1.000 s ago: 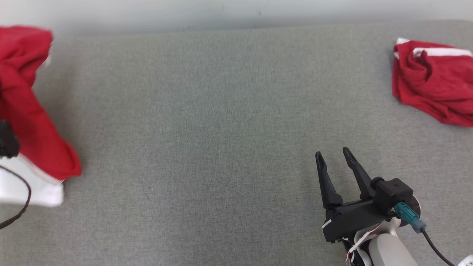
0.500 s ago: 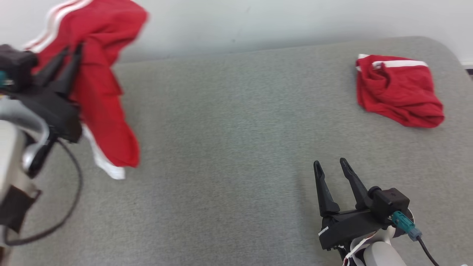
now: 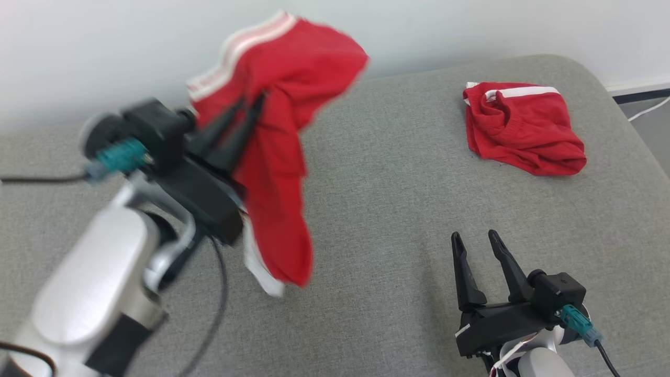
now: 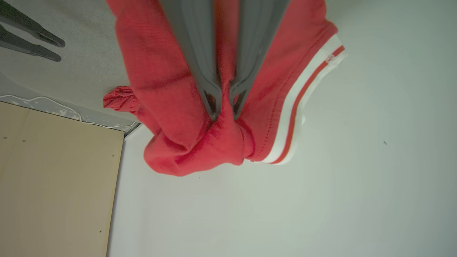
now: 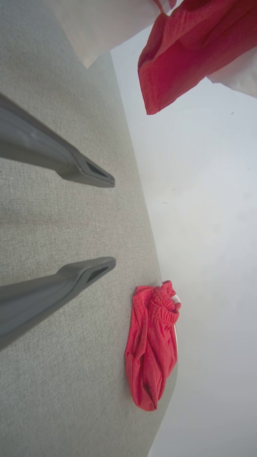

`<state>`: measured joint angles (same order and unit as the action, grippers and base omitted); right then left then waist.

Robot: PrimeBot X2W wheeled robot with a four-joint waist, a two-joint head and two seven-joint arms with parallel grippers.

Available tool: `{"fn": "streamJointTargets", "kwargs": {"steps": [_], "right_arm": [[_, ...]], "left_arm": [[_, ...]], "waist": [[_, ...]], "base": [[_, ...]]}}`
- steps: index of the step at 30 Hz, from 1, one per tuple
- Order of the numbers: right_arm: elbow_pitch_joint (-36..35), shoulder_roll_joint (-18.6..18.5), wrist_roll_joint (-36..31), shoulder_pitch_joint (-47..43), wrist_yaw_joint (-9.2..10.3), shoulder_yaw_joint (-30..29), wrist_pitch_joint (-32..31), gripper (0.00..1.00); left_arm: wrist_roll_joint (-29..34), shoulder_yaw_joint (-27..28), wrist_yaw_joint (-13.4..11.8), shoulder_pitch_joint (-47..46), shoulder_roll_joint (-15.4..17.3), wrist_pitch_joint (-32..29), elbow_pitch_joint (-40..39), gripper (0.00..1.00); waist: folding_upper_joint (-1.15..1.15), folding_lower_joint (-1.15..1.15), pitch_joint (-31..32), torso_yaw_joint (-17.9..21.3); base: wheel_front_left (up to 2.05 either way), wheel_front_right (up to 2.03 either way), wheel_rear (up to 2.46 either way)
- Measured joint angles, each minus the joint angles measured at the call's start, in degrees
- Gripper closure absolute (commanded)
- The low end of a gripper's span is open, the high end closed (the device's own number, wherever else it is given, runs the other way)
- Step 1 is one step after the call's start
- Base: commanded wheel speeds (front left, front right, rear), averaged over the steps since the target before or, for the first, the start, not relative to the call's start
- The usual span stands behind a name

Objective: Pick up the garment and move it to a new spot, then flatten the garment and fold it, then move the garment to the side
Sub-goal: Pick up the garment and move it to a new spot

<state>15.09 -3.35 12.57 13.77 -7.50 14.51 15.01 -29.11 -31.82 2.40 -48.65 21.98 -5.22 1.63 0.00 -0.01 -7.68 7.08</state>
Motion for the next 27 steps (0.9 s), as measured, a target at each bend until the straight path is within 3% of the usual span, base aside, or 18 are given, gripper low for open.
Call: {"fn": "streamJointTargets", "kwargs": {"steps": [7, 10, 27], "right_arm": [[-0.25, 0.19, -0.02, -0.48, 0.00, -0.58, 0.12, 0.00], [-0.31, 0.21, -0.16, -0.61, 0.01, -0.78, 0.13, 0.00], [0.32, 0.34, -0.44, -0.10, 0.00, -0.35, 0.13, 0.00]], "left_arm": [[-3.38, -2.72, -2.88, 8.67, -5.34, 1.63, -3.63, 1.00], [-3.86, -2.96, -3.55, 10.90, -6.00, 2.96, -2.25, 1.00], [-2.78, -1.99, -2.97, 15.06, -4.53, 14.02, 21.03, 1.00]], "waist": [[0.00, 0.00, 0.23, 0.64], [0.00, 0.00, 0.15, 0.63], [0.00, 0.01, -1.82, 1.04]], "base": [[0.00, 0.00, 0.00], [0.00, 0.00, 0.00], [0.00, 0.00, 0.00]]}}
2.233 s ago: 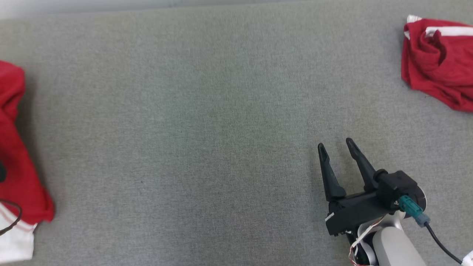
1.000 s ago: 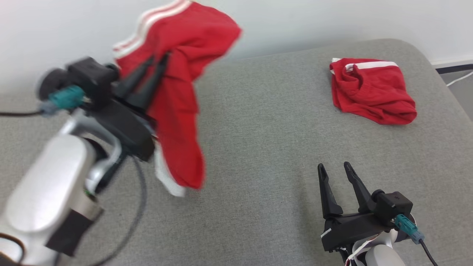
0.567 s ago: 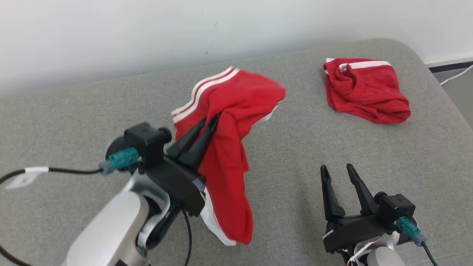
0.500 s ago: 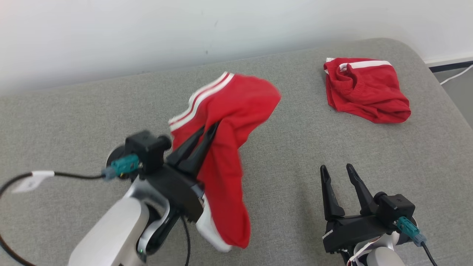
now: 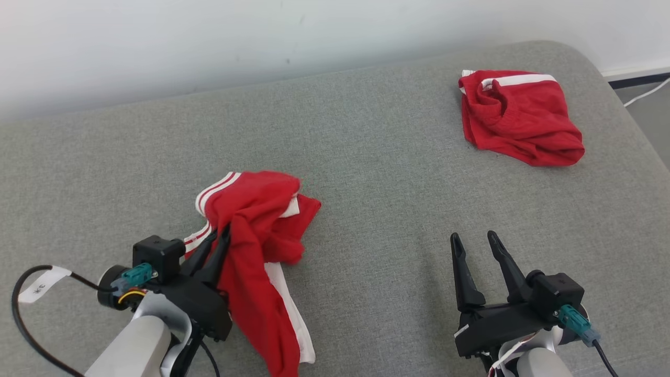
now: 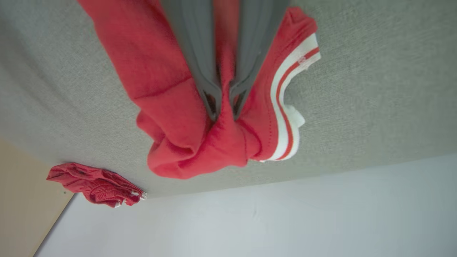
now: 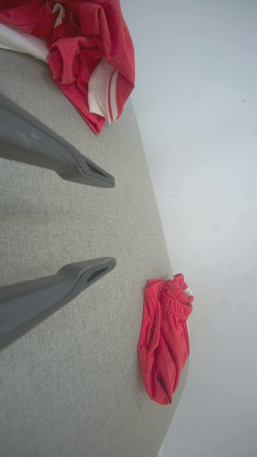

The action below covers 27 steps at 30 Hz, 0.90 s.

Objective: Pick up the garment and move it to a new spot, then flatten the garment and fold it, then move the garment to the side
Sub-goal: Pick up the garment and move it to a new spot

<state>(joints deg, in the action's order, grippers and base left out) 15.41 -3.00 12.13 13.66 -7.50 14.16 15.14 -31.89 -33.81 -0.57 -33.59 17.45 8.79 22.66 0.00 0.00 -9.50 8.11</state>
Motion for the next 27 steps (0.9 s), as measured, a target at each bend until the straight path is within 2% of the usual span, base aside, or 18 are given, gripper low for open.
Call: {"fn": "streamJointTargets", "kwargs": {"steps": [1, 2, 3, 4, 9, 13, 18, 27], "right_arm": [[0.05, -0.01, 0.00, 0.06, 0.00, -0.01, 0.00, 0.00], [0.10, 0.00, 0.00, 0.17, 0.00, -0.02, 0.00, 0.00], [0.12, 0.00, 0.00, 0.27, 0.00, -0.03, 0.00, 0.00], [0.16, 0.01, -0.01, 0.35, 0.00, -0.10, 0.00, 0.00], [0.44, 0.01, -0.18, 0.41, 0.00, -0.70, 0.00, 0.00], [0.35, 0.00, -0.36, 0.20, 0.00, -1.22, 0.00, 0.00], [0.14, 0.00, -0.36, -0.42, 0.00, -1.37, 0.00, 0.00], [0.09, 0.01, -0.35, -0.75, 0.00, -1.52, 0.00, 0.00]], "left_arm": [[0.07, 0.05, 0.07, -0.18, -0.15, 0.86, 1.38, 1.00], [0.02, 0.07, 0.46, -0.44, -0.44, 1.45, 2.63, 0.85], [-0.01, 0.02, 0.75, -0.69, -0.80, 2.04, 3.72, 0.39], [-0.01, -0.03, 0.99, -0.94, -1.26, 2.57, 4.68, 0.00], [0.10, 0.02, 1.46, -1.46, -2.85, 4.67, 6.67, 0.00], [0.55, 1.09, 0.44, -0.43, -3.77, 5.77, 4.22, 0.00], [3.03, 4.15, -2.02, 4.48, -3.96, 5.97, -3.35, 0.00], [9.31, 15.53, -6.11, 15.41, -3.43, 5.98, -16.53, 0.00]], "waist": [[0.00, 0.00, -0.16, 0.04], [0.00, 0.00, -0.31, 0.06], [0.00, 0.00, -0.42, 0.03], [0.01, 0.00, -0.47, -0.06], [0.00, 0.00, -0.25, -0.91], [0.00, 0.00, 0.23, -1.84], [0.00, 0.00, 0.64, -3.24], [0.00, 0.00, 1.47, -5.44]], "base": [[0.00, 0.00, 0.00], [0.00, 0.00, 0.00], [0.00, 0.00, 0.00], [0.00, 0.00, 0.00], [0.00, 0.00, 0.00], [0.00, 0.00, 0.00], [0.00, 0.00, 0.00], [0.00, 0.00, 0.00]]}}
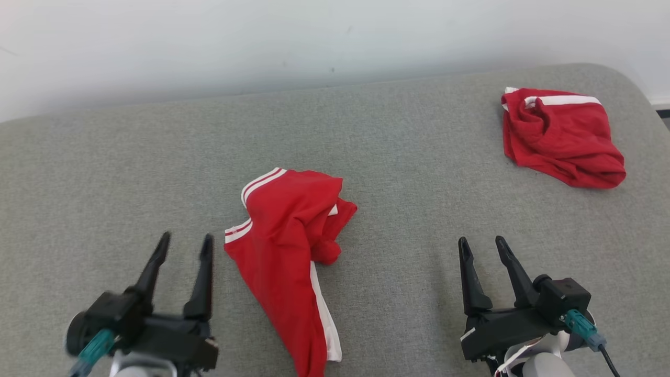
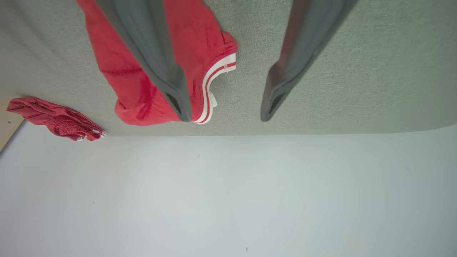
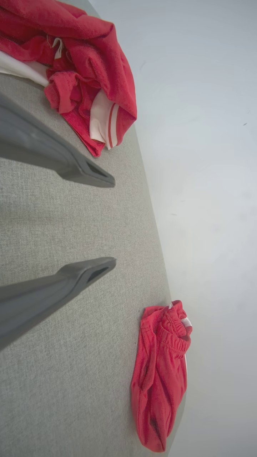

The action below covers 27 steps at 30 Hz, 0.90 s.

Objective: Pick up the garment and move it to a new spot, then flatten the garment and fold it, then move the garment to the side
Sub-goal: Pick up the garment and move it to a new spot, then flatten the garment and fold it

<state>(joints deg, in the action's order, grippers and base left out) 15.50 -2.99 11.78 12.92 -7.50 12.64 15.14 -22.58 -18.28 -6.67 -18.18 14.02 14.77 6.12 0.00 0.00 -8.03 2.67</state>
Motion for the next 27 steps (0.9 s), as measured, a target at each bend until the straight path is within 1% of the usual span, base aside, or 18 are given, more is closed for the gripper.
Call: {"fn": "streamJointTargets", "kwargs": {"steps": [5, 11, 18, 24, 27], "right_arm": [[0.20, -0.13, 0.29, -0.72, 0.00, 0.46, 0.00, 0.00], [1.00, -0.47, 0.90, -0.89, 0.00, 1.66, 0.00, 0.00], [2.03, -0.90, 1.85, -0.88, 0.01, 3.68, 0.00, 0.00], [3.12, -1.21, 2.90, -0.46, 0.00, 7.60, -0.52, 0.00], [4.78, -1.55, 4.05, 0.57, 0.00, 10.62, -1.64, 0.00]], "left_arm": [[2.07, 6.25, -0.92, 5.58, -0.88, 0.00, -4.38, 0.00], [4.59, 12.35, -0.91, 10.96, -2.50, 0.00, -7.21, 0.00], [6.70, 16.34, 1.09, 13.71, -4.83, 0.00, -7.92, 0.00], [8.04, 17.22, 2.63, 14.38, -6.94, 0.00, -7.92, 0.00], [8.33, 17.84, 3.60, 14.40, -7.53, 0.00, -7.72, 0.00]], "waist": [[0.00, 0.00, 0.76, -0.97], [0.00, -0.01, 1.64, -2.36], [0.00, -0.01, 2.65, -3.77], [0.00, -0.01, 3.31, -5.35], [0.00, 0.00, 3.51, -6.13]], "base": [[0.00, 0.00, 0.00], [0.00, 0.00, 0.00], [0.00, 0.00, 0.00], [0.00, 0.00, 0.00], [0.00, 0.00, 0.00]]}}
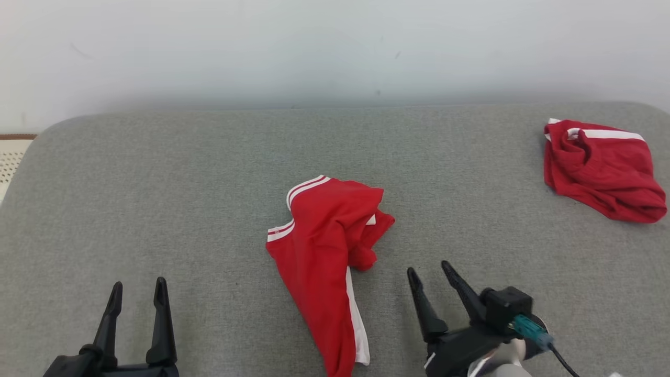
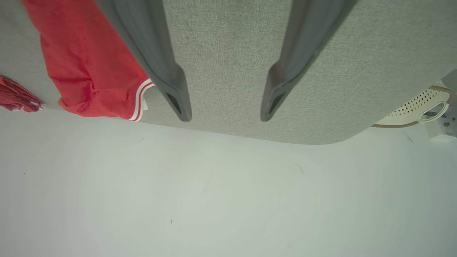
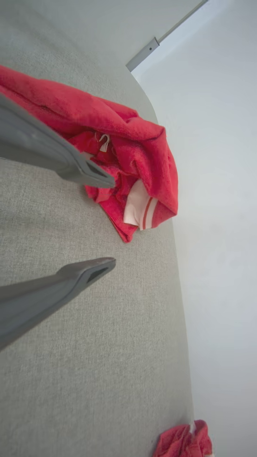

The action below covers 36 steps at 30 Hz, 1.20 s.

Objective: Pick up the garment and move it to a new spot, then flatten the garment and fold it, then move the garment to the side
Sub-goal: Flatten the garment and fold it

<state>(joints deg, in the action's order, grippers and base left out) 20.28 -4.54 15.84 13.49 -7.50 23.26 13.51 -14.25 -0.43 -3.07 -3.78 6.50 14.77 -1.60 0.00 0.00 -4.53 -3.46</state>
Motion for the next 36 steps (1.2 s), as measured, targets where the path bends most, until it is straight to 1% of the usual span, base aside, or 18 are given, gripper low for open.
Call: {"fn": "streamJointTargets", "kwargs": {"steps": [9, 12, 13, 19, 22, 23, 24, 25, 32, 36], "right_arm": [[8.13, -1.38, 2.41, 7.72, 0.00, 7.79, -0.96, 0.00], [11.68, -1.52, 3.49, 10.50, 0.00, 9.65, -0.88, 0.00], [14.17, -1.54, 4.02, 12.23, 0.01, 10.76, -0.64, 0.00], [22.27, -1.53, 5.12, 16.68, 0.00, 12.95, 0.20, 0.00], [25.91, -1.43, 5.52, 18.52, 0.00, 13.46, 0.70, 0.00], [27.00, -1.40, 5.69, 19.14, 0.00, 13.61, 0.85, 0.25], [28.00, -1.35, 5.66, 19.75, 0.00, 13.97, 1.12, 0.71], [28.95, -1.30, 5.67, 20.33, 0.00, 14.25, 1.14, 1.00], [31.48, -1.24, 6.42, 22.58, 0.00, 14.41, 1.42, 1.00], [27.83, -2.94, 5.80, 23.56, 0.00, 12.57, 1.47, 1.00]], "left_arm": [[0.89, 0.65, 2.07, -0.21, -1.81, 0.00, 0.88, 0.00], [1.29, 0.46, 2.96, -0.67, -2.34, 0.00, 1.34, 0.00], [1.38, 0.40, 3.31, -1.04, -2.63, 0.00, 1.65, 0.00], [1.79, 0.07, 4.47, -1.89, -3.14, 0.00, 2.86, 0.00], [1.86, -0.04, 4.52, -2.11, -3.30, 0.00, 2.98, 0.00], [1.86, -0.02, 4.54, -2.11, -3.32, 0.00, 3.01, 0.00], [1.85, 0.04, 4.55, -2.11, -3.34, 0.00, 3.04, 0.00], [1.85, 0.14, 4.56, -2.11, -3.37, 0.00, 3.07, 0.00], [1.85, 0.70, 4.53, -2.13, -3.50, 0.00, 3.02, 0.00], [1.78, 1.29, 4.53, -2.11, -3.54, 0.01, 2.99, 0.00]], "waist": [[0.00, 0.00, -0.42, -2.41], [0.00, 0.00, -0.76, -3.52], [0.00, 0.00, -1.00, -4.36], [0.00, 0.00, -1.63, -7.07], [0.00, 0.00, -1.91, -8.40], [0.00, 0.00, -2.02, -8.79], [0.00, 0.00, -2.15, -9.12], [0.00, 0.00, -2.31, -9.39], [0.00, 0.01, -3.30, -9.64], [0.00, 0.00, -3.25, -8.63]], "base": [[0.00, 0.00, 0.00], [0.00, 0.00, 0.00], [0.00, 0.00, 0.00], [0.00, 0.00, 0.00], [0.00, 0.00, 0.00], [0.00, 0.00, 0.00], [0.00, 0.00, 0.00], [0.00, 0.00, 0.00], [0.00, 0.00, 0.00], [0.00, 0.00, 0.00]]}}
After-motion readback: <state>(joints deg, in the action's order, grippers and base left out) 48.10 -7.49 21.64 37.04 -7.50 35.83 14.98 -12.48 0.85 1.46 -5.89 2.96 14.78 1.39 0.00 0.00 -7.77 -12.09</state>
